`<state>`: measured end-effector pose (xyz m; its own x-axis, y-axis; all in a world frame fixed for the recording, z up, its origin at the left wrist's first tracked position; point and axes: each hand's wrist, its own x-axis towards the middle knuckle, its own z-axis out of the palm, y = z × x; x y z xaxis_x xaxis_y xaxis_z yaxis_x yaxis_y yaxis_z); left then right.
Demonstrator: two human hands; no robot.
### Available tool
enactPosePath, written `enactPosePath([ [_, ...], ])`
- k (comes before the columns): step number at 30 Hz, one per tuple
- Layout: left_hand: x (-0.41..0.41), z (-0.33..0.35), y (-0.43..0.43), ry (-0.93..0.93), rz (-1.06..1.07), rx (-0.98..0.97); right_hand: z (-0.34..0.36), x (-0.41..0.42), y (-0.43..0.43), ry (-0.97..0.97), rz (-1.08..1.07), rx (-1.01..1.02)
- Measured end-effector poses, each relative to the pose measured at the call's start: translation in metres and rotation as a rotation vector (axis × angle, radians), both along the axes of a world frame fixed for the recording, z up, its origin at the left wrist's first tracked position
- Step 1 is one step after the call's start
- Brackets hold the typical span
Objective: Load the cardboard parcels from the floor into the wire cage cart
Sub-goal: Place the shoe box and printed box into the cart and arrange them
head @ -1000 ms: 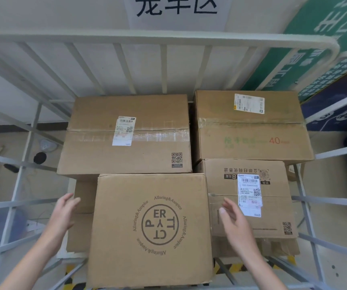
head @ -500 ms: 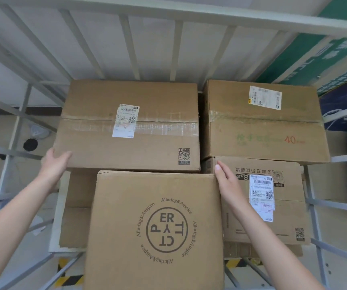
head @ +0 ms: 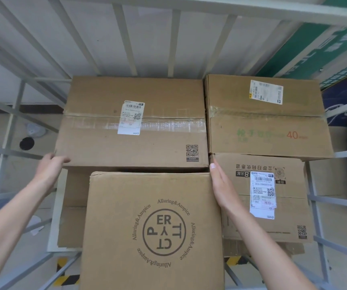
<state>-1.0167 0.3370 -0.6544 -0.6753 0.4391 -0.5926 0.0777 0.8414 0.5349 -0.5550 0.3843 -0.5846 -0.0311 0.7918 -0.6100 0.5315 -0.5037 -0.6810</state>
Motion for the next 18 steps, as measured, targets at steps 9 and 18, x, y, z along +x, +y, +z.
enactPosePath([
  [9, 0.006, 0.005, -0.005, -0.001, -0.169, -0.051, 0.004, -0.001, -0.004, 0.003, -0.024, 0.057],
  [18, 0.108, 0.129, 0.009, 0.105, -0.373, 0.146, 0.082, 0.026, -0.016, 0.069, -0.075, 0.045],
])
